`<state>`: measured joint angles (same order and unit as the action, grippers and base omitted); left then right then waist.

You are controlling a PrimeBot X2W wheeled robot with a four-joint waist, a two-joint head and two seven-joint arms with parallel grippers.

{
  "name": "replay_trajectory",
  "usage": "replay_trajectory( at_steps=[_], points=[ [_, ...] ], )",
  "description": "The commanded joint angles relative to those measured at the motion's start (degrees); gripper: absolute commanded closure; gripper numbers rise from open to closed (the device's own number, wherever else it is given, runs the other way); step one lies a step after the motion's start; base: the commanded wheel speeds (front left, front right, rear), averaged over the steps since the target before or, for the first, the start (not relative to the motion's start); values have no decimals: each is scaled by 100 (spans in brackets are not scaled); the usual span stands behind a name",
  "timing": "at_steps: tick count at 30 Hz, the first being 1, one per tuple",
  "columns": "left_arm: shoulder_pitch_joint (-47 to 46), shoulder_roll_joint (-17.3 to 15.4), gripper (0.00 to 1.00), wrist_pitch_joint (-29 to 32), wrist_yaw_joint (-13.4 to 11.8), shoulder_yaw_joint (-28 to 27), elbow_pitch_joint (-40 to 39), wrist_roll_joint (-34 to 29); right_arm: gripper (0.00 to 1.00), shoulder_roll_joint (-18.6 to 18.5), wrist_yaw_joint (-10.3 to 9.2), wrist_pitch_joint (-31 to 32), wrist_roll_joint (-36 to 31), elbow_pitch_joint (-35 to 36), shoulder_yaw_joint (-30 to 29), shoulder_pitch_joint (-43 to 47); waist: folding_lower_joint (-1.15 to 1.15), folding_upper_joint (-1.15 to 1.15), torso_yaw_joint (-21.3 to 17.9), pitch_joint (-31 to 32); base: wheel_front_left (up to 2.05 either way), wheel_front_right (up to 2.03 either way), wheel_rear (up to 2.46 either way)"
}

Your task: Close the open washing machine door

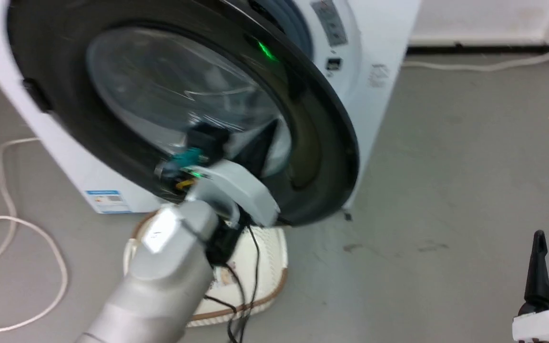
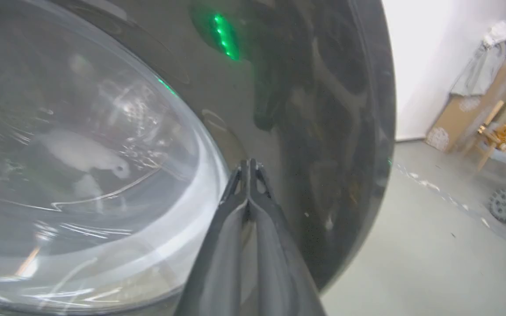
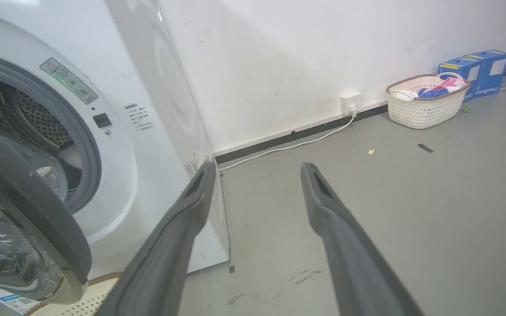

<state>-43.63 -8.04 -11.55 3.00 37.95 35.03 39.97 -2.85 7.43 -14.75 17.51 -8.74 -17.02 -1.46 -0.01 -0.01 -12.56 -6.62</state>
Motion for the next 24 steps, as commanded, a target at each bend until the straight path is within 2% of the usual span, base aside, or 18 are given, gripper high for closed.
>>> replay_trajectory(
  at_steps=[1,4,5,6,9,11,15,16,17,24],
  points=[
    [52,-79,100,-119,-81,-142,-59,48,0,-3,6,-25,-42,-2,20,60,1,1,235,223,0,0,0],
    [358,-492,100,-336,-620,-1185,-754,-17,0,-3,6,-25,-131,22,110,157,1,1,605,528,0,0,0],
    [642,-638,100,-340,-883,-1843,-1307,-272,0,-3,6,-25,-143,30,166,175,1,1,717,596,0,0,0],
    [642,-638,100,-340,-883,-1843,-1307,-272,0,-3,6,-25,-143,30,166,175,1,1,717,596,0,0,0],
    [1253,-693,100,-342,-1163,-2709,-2024,-717,0,-3,6,-25,-145,31,264,189,1,1,840,654,0,0,0],
    [1722,-644,100,-343,-1245,-3089,-2345,-994,0,-3,6,-25,-135,17,336,203,1,1,902,695,0,0,0],
    [2599,-486,100,-343,-1224,-3548,-2540,-1271,0,-3,6,-25,-108,-15,471,233,1,1,950,770,0,0,0],
    [3139,-427,100,-344,-1059,-3534,-2415,-1370,0,-3,6,-25,-92,-26,535,259,1,1,950,813,0,0,0],
    [3286,-418,100,-344,-1009,-3496,-2341,-1386,0,-3,6,-25,-90,-29,557,269,1,1,949,826,0,0,0],
    [3926,-420,100,-139,-695,-3154,-1822,-1346,0,-3,6,-25,-74,-27,661,333,1,1,933,855,0,0,0]
  ],
)
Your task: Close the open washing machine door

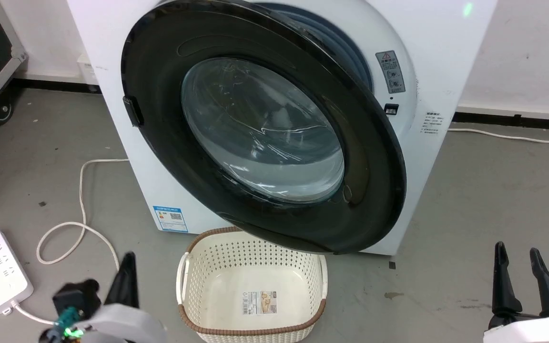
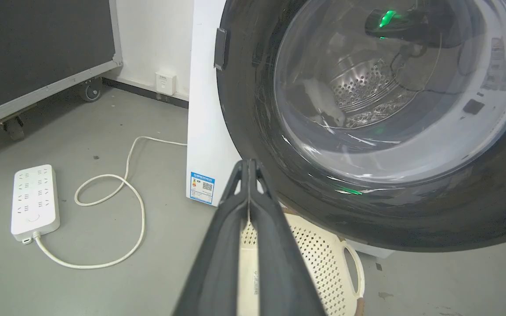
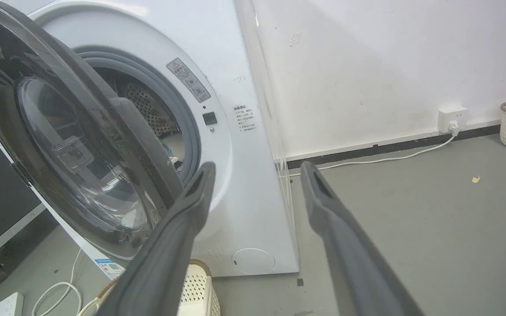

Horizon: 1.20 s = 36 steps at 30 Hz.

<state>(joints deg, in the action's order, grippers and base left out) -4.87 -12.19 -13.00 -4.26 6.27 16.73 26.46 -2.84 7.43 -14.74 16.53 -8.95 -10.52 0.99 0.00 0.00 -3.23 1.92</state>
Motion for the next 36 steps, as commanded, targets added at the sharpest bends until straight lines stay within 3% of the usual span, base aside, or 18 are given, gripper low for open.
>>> replay_trajectory(
  at_steps=[1,2,8,10,15,21,24,28,36],
  points=[
    [86,-4,76,37,57,48,48,12,0,-4,6,-26,26,-9,15,96,0,0,5,4,0,0,0],
    [115,2,0,68,79,72,81,30,0,-4,6,-26,28,-12,22,109,0,0,10,8,0,0,0],
    [159,11,0,-18,-5,6,61,26,0,-4,6,-26,-80,-32,94,171,0,0,33,41,0,0,0],
    [151,13,0,-71,-45,-48,32,9,98,-4,6,-26,-162,-20,74,172,0,0,38,35,0,0,0],
    [172,59,0,-120,-107,-77,-80,-16,100,-4,6,-26,-407,213,239,62,0,0,42,10,0,0,0],
    [180,77,0,-159,-229,-24,-316,-210,100,-4,6,333,-440,11,1648,-395,0,0,108,-123,0,0,0],
    [192,110,0,-171,-275,12,-434,-296,100,-4,6,538,-431,-432,1978,-782,0,0,187,-205,0,0,0],
    [151,148,0,-179,-278,27,-568,-311,100,-4,6,526,-613,-1102,1968,-1354,0,0,313,-430,0,0,0],
    [-77,145,0,-188,-224,53,-638,-343,100,-4,6,193,-900,-2073,1230,-2261,0,0,528,-801,0,0,0]
  ],
)
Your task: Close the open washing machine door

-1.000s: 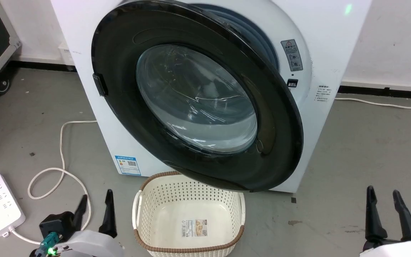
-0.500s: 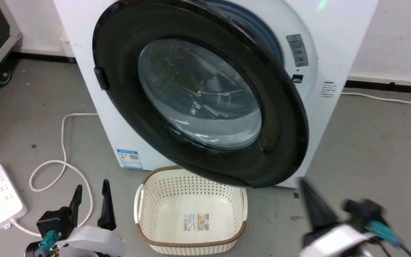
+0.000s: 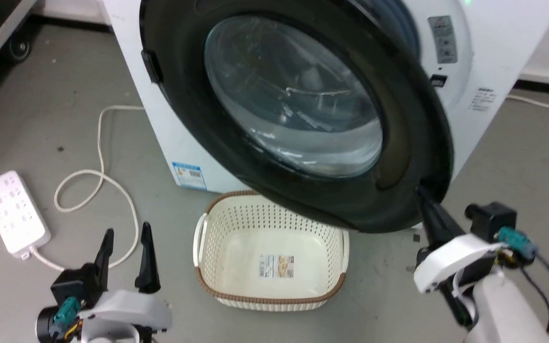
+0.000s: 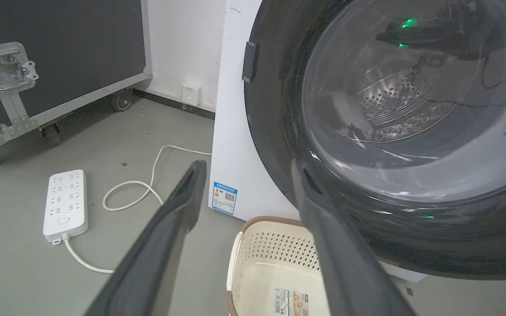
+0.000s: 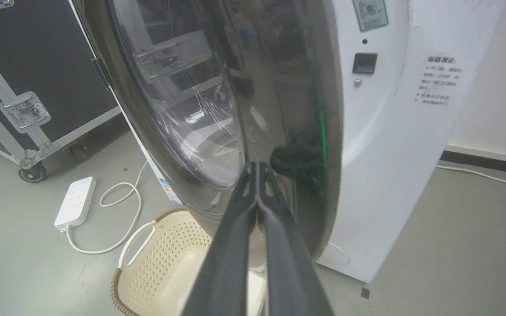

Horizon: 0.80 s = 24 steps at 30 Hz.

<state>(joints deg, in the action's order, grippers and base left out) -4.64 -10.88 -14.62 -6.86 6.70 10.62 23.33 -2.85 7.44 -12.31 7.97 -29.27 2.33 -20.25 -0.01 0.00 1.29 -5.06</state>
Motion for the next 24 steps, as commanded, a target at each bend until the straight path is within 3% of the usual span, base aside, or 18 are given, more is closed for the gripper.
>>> replay_trajectory(
  at_steps=[1,4,5,14,22,24],
  points=[
    [-135,22,0,-28,40,15,-42,-39,100,-3,5,-78,-106,-100,-175,-243,1,0,100,-157,0,0,0],
    [-253,34,0,-30,68,53,-71,-72,100,-3,5,-136,-298,-253,-569,-588,1,0,175,-345,0,0,0],
    [-398,60,0,-32,103,87,-125,-108,100,-3,5,-174,-551,-368,-1000,-963,1,0,276,-565,0,0,0],
    [-798,175,0,-37,211,104,-306,-214,100,-3,5,-231,-1378,-546,-2121,-2158,1,0,572,-1237,0,0,0],
    [-819,287,0,-37,295,-45,-288,-318,100,-3,5,-263,-1568,-556,-2663,-2682,1,0,645,-1303,0,0,0],
    [-729,323,0,-37,312,-156,-288,-404,100,-3,5,-266,-1286,-142,-2508,-2467,1,0,557,-1030,0,0,0]
  ],
)
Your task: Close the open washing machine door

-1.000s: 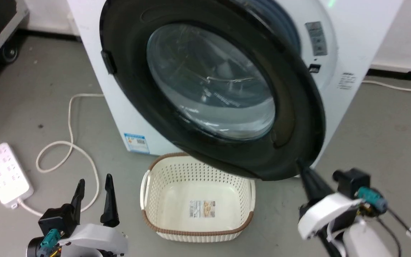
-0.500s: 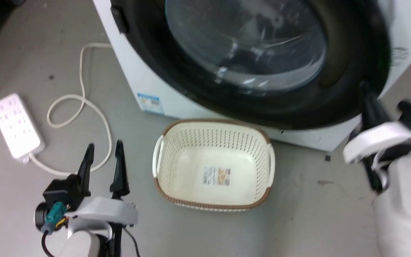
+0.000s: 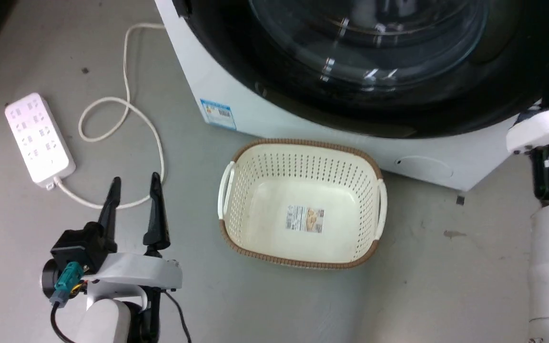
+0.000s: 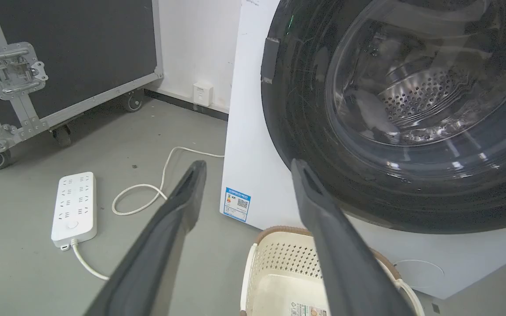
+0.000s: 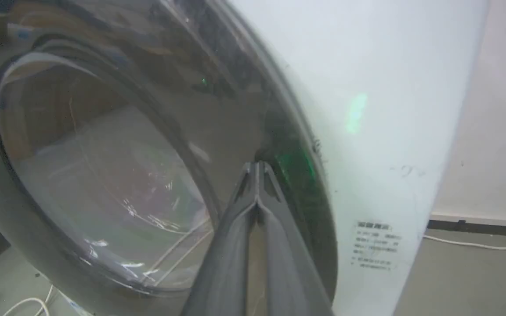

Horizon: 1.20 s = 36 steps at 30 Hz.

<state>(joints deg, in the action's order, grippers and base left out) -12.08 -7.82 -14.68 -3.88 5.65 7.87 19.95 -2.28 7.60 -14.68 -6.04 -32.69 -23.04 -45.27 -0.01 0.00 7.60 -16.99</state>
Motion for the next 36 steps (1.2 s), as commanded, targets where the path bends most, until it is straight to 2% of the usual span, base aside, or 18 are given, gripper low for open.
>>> replay_trajectory(
  at_steps=[1,3,5,7,8,9,13,19,27,28,29,30,36],
  points=[
    [44,19,0,-31,13,-90,-26,-94,100,-60,-11,-29,218,370,97,159,1,0,-120,254,0,0,0],
    [114,10,0,-31,14,-160,-48,-171,100,-60,-11,-30,408,782,231,500,1,0,-233,471,0,0,0],
    [277,2,0,-31,-16,-289,-110,-322,100,-60,-11,-30,685,1616,486,1403,1,0,-516,909,0,0,0],
    [319,-2,0,-31,-17,-305,-120,-361,100,-60,-11,-30,736,1787,561,1646,1,0,-592,1012,0,0,0],
    [399,-4,0,-31,-15,-330,-128,-425,100,-60,-11,-31,819,2055,675,2125,1,0,-732,1204,0,0,0],
    [399,-4,0,-31,-15,-330,-128,-425,100,-60,-11,-31,819,2055,675,2125,1,0,-732,1204,0,0,0],
    [623,17,0,-31,-20,-378,-111,-501,100,-60,-11,-19,922,2378,1032,3238,1,0,-1107,1585,0,0,0],
    [760,38,0,-31,-7,-395,-31,-517,100,-60,-11,235,919,2593,1367,4040,1,0,-1334,1755,0,0,0],
    [788,31,0,38,47,-263,231,-535,100,-60,-11,525,1101,2835,1655,4763,1,0,-1391,1842,0,0,0],
    [784,24,0,85,62,-234,271,-535,79,-60,-11,559,1112,2860,1679,4819,1,0,-1382,1848,0,0,0],
    [775,19,0,116,71,-213,299,-534,7,-60,-11,592,1118,2881,1698,4866,1,0,-1369,1854,0,0,0],
    [769,11,0,155,79,-197,334,-531,0,-60,-11,611,1113,2900,1704,4903,1,0,-1357,1860,0,0,0],
    [732,-76,0,352,107,-99,479,-562,0,-60,-11,727,1112,2937,1763,4997,1,0,-1309,1874,0,0,0]
  ],
)
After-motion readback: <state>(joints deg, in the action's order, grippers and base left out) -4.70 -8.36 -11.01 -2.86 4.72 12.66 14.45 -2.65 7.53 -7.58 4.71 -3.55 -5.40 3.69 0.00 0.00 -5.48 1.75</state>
